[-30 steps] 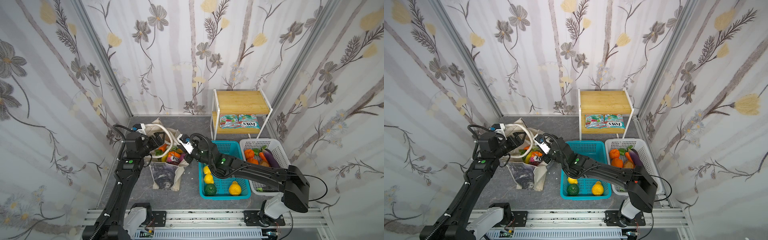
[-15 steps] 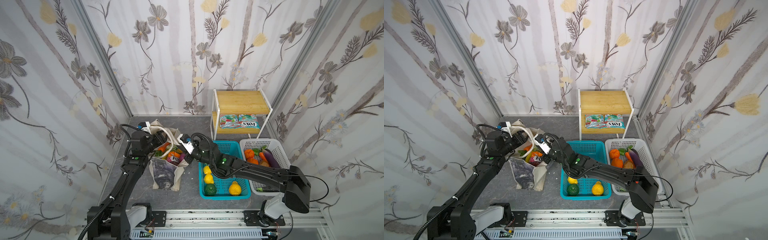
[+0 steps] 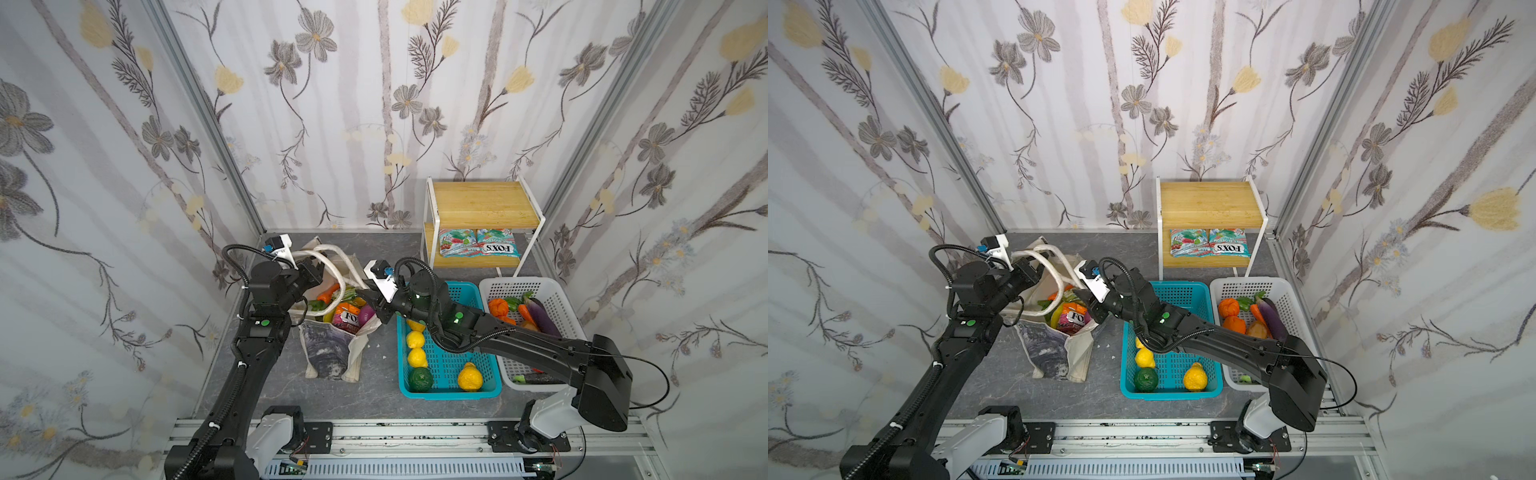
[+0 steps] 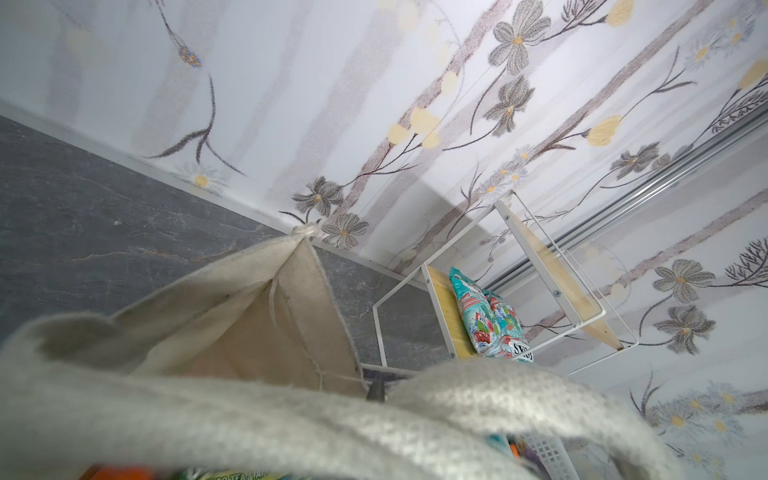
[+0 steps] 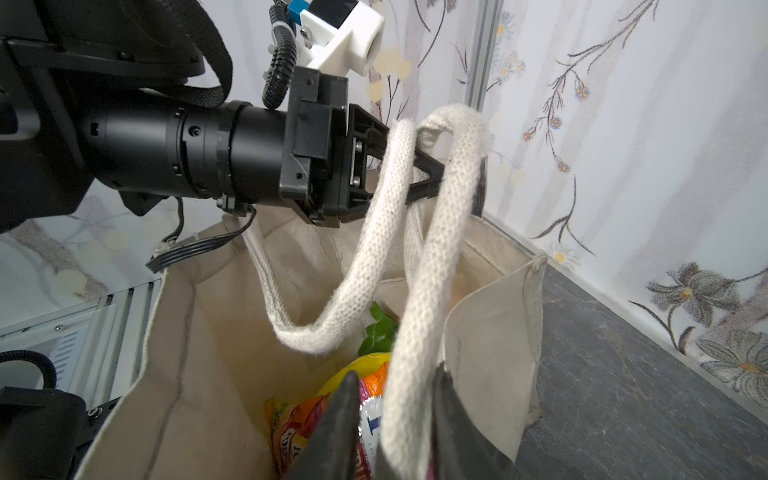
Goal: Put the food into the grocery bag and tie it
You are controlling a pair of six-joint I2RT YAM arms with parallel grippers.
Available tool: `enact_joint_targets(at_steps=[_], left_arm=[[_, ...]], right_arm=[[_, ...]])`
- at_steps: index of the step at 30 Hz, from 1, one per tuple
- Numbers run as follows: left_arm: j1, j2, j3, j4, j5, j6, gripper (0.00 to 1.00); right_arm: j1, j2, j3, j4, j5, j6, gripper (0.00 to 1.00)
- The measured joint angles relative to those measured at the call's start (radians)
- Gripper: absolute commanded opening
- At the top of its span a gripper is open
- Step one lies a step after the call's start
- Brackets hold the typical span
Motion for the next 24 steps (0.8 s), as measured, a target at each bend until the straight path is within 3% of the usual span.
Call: enact_joint_targets(at_steps=[4, 10, 15, 19, 24], left_arm=[[0.000, -0.014, -0.006, 0.000, 0.000, 0.025, 0.00], [0.000, -0.030, -0.017, 0.000, 0.001, 0.039, 0.00], [0.000, -0.032, -0.017, 0.000, 0.005, 0.045, 0.00], [0.000, -0.043, -0.019, 0.000, 0.008, 0.045, 0.00], [0.000, -0.053, -0.023, 0.000, 0.015, 0.046, 0.00]], right_arm=[[-0.030, -0.024, -0.003, 0.001, -0.029, 0.029, 0.56], [-0.098, -0.076, -0.034, 0.023, -0.096, 0.074, 0.58], [-0.141, -0.127, -0.037, 0.047, -0.096, 0.084, 0.58], [-0.180, -0.074, 0.025, 0.005, -0.106, 0.081, 0.53], [-0.181, 0.053, 0.117, -0.069, -0.240, 0.059, 0.43]])
